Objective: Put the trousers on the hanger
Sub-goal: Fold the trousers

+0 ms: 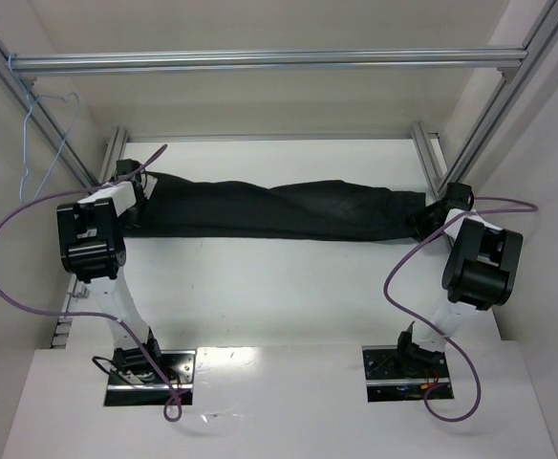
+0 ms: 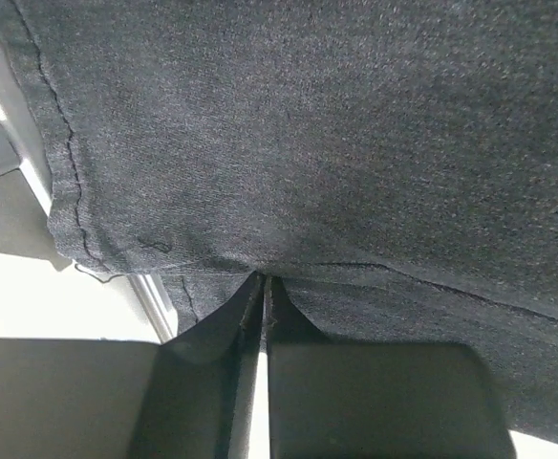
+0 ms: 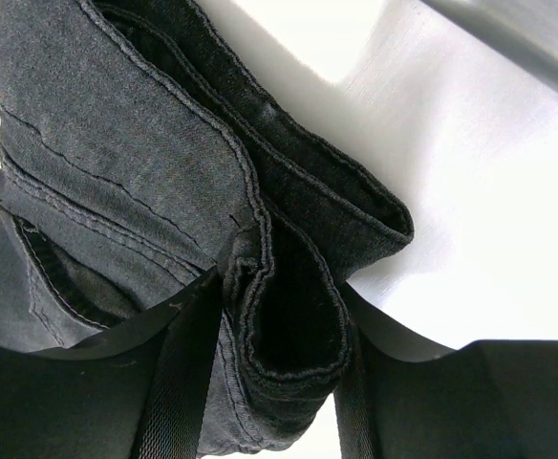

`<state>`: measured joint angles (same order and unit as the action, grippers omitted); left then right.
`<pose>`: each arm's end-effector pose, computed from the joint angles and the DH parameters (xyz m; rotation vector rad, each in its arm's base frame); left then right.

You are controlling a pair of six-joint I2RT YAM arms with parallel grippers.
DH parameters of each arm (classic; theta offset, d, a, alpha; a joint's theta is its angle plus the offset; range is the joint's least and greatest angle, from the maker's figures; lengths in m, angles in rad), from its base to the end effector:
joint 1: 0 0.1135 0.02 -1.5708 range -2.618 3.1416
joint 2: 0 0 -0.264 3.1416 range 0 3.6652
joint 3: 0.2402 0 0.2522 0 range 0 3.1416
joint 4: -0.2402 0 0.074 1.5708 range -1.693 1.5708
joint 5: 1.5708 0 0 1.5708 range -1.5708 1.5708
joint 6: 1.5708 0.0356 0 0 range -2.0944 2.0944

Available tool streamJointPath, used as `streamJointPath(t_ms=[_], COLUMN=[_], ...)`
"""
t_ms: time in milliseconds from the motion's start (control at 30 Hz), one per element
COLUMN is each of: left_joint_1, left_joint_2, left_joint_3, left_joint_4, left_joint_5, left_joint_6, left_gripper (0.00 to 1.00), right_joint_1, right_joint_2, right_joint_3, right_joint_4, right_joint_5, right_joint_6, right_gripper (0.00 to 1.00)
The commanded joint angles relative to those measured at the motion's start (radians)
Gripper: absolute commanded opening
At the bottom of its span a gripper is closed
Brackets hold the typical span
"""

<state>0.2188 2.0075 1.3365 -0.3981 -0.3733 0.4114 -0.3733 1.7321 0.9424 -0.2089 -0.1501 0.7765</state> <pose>0.3997 0.1022 0.1535 0.1294 2.6954 0.6980 0.3154 -0.1178 0.1506 1.3600 2.2044 0.3433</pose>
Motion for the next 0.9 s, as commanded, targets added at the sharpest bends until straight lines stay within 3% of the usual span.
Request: streamJointPath(t_ms=[0, 133, 433, 467, 500, 533, 567, 667, 733, 867], left_joint_1=[0.005, 0.005, 0.005, 0.005, 0.005, 0.005, 0.005, 0.005, 0.005, -0.004], left_joint_2=[-0.055, -0.131, -0.203, -0.204, -0.193, -0.184, -0.158, -0.107, -0.098, -0.038], left_joint_3=[-0.011, -0.002, -0.036, -0.049, -0.049, -0.040, -0.028, 0.036, 0.056, 0.069], left_joint_4=[0.025, 0.004, -0.021, -0.007, -0.007, 0.005, 0.005, 0.005, 0.005, 0.005], left_joint_5=[-0.022, -0.022, -0.022, -0.022, -0.013, -0.013, -0.013, -0.013, 0.010, 0.001], left_joint_6=[-0.022, 0.007, 0.007, 0.007, 0.007, 0.007, -0.003, -0.057, -0.078, -0.088], left_gripper=[0.06, 0.01, 0.00, 0.04, 0.15, 0.63, 0.75, 0.87, 0.88, 0.92], right_joint_1=[0.004, 0.004, 0.004, 0.004, 0.004, 0.004, 0.004, 0.004, 0.004, 0.004], right_joint_2=[0.018, 0.018, 0.009, 0.009, 0.009, 0.009, 0.009, 0.000, 0.000, 0.009], right_joint_3=[-0.025, -0.025, -0.025, -0.025, -0.025, -0.025, -0.025, -0.025, -0.025, -0.007], right_joint_4=[0.023, 0.032, 0.032, 0.032, 0.032, 0.032, 0.032, 0.032, 0.032, 0.032], right_joint_5=[0.018, 0.018, 0.027, 0.027, 0.027, 0.027, 0.027, 0.027, 0.027, 0.027], right_joint_6=[-0.008, -0.008, -0.017, -0.017, -0.017, -0.017, -0.017, -0.017, -0.017, -0.017], right_gripper=[0.50, 0.49, 0.49, 0.49, 0.49, 0.49, 0.49, 0.64, 0.70, 0.72])
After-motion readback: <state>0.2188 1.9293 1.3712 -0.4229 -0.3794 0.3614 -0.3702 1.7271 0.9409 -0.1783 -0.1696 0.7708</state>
